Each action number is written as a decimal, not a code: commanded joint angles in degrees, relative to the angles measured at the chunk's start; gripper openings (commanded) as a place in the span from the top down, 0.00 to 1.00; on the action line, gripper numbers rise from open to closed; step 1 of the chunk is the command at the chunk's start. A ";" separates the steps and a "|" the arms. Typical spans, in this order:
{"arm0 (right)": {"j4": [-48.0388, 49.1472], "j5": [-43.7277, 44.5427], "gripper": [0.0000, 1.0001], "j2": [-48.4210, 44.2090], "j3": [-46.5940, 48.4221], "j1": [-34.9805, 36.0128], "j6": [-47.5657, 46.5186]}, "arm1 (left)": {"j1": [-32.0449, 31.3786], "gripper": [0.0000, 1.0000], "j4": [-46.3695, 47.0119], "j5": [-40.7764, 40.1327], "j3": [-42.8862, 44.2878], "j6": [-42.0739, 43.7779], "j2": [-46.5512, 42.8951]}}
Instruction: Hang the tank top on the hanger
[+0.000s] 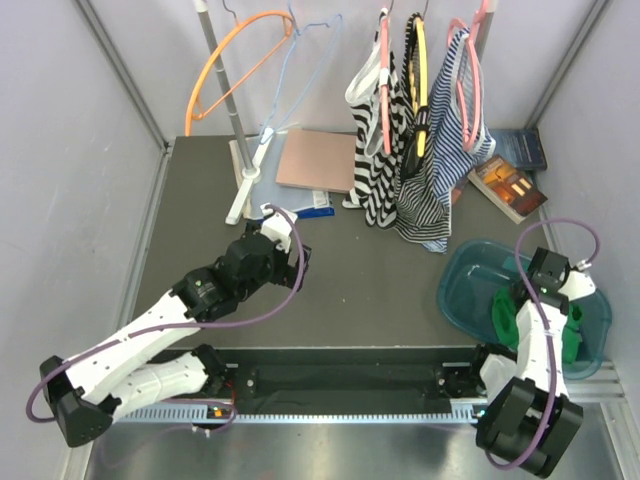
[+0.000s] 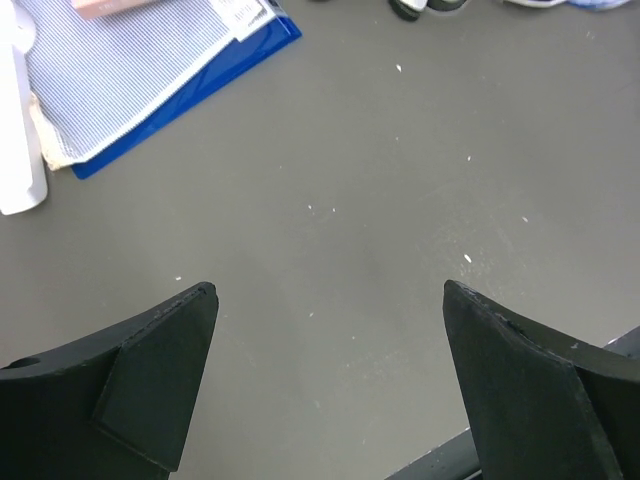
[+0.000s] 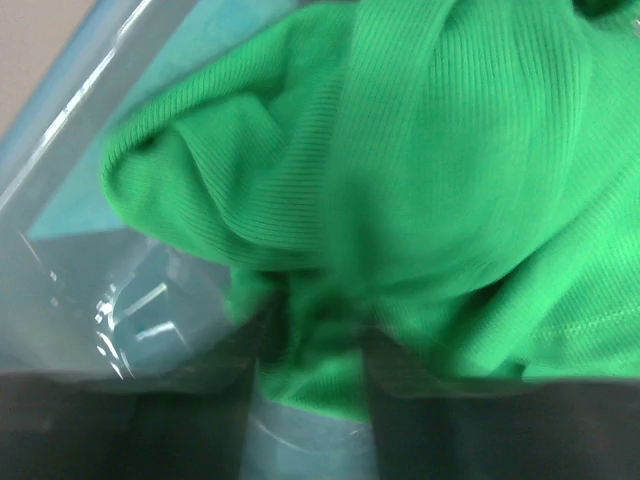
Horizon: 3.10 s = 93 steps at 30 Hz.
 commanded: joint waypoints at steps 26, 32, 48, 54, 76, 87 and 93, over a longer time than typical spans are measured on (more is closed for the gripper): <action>20.50 -46.14 1.00 -21.43 35.56 0.66 -2.54 | 0.31 0.01 3.60 -12.62 -2.43 1.12 -5.47; 27.37 -59.23 1.00 -17.13 36.87 0.92 1.94 | 0.39 0.01 3.69 -15.17 -2.43 1.39 -4.94; 16.33 -64.03 1.00 -7.02 40.65 10.73 -8.57 | 0.57 0.01 4.31 -16.05 -1.56 1.21 -2.75; 11.74 -43.55 1.00 -3.68 39.86 36.89 -13.17 | 1.01 0.01 4.13 -16.40 -1.38 1.48 -1.43; 10.88 -19.56 1.00 36.84 80.98 83.37 -21.08 | 11.03 0.01 4.30 -35.29 -3.40 -4.15 -16.28; 9.21 -18.05 0.22 46.86 68.69 83.28 -17.56 | 11.12 0.01 1.76 -36.89 -2.53 -5.99 -15.41; 10.77 -13.14 0.00 40.64 58.60 82.40 -17.04 | 10.94 0.01 -1.67 -28.10 -2.52 -14.95 -10.75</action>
